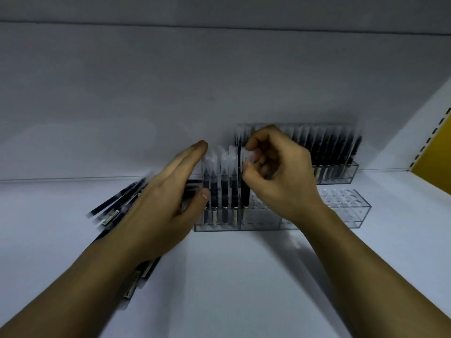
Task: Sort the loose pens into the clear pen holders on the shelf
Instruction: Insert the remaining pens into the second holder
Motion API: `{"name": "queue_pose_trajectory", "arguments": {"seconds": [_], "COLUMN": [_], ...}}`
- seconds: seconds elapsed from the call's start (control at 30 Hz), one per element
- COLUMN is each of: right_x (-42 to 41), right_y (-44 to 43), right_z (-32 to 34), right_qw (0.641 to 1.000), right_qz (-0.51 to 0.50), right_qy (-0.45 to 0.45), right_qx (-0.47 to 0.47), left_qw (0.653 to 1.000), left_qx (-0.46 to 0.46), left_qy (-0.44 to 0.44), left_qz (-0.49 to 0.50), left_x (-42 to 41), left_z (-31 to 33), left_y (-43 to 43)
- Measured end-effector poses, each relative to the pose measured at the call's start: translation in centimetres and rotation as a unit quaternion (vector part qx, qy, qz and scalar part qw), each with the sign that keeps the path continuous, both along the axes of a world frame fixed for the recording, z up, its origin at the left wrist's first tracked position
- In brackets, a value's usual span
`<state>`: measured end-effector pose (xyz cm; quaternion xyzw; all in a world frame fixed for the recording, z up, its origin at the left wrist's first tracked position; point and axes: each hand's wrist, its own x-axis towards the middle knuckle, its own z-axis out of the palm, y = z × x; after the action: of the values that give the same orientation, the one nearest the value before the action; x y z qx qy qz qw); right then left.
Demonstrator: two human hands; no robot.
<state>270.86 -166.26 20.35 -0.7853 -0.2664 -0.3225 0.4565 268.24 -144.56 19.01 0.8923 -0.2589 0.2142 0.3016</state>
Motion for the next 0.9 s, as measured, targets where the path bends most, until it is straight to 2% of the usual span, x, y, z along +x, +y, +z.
{"name": "queue_pose_trajectory", "arguments": {"seconds": [0.13,0.37,0.57,0.67,0.77,0.9], "right_x": [0.3,0.1,-0.7,-1.8,-3.1,-3.9], "right_y": [0.0,0.0,1.5,2.9,4.5,6.4], "right_z": [-0.2,0.1,-0.5,-0.7,-1.2,-3.0], "right_qw": [0.999,0.997,0.981,0.968,0.963,0.969], "right_qz": [-0.020,-0.058,-0.078,-0.081,-0.033,0.072], "right_qy": [-0.006,-0.060,-0.159,-0.208,-0.228,-0.153], "right_qx": [-0.034,0.002,-0.074,-0.117,-0.144,-0.180], "left_qw": [0.998,0.986,0.945,0.919,0.905,0.890], "left_qx": [0.065,0.155,0.281,0.310,0.305,0.284], "left_qy": [-0.013,0.034,0.121,0.177,0.188,0.246], "left_qz": [0.002,0.041,0.111,0.169,0.230,0.258], "left_x": [-0.1,-0.2,-2.2,-3.9,-5.2,-5.9], "left_z": [0.8,4.3,5.1,4.2,3.6,3.9], "left_y": [0.5,2.6,7.8,10.3,11.3,10.8]}}
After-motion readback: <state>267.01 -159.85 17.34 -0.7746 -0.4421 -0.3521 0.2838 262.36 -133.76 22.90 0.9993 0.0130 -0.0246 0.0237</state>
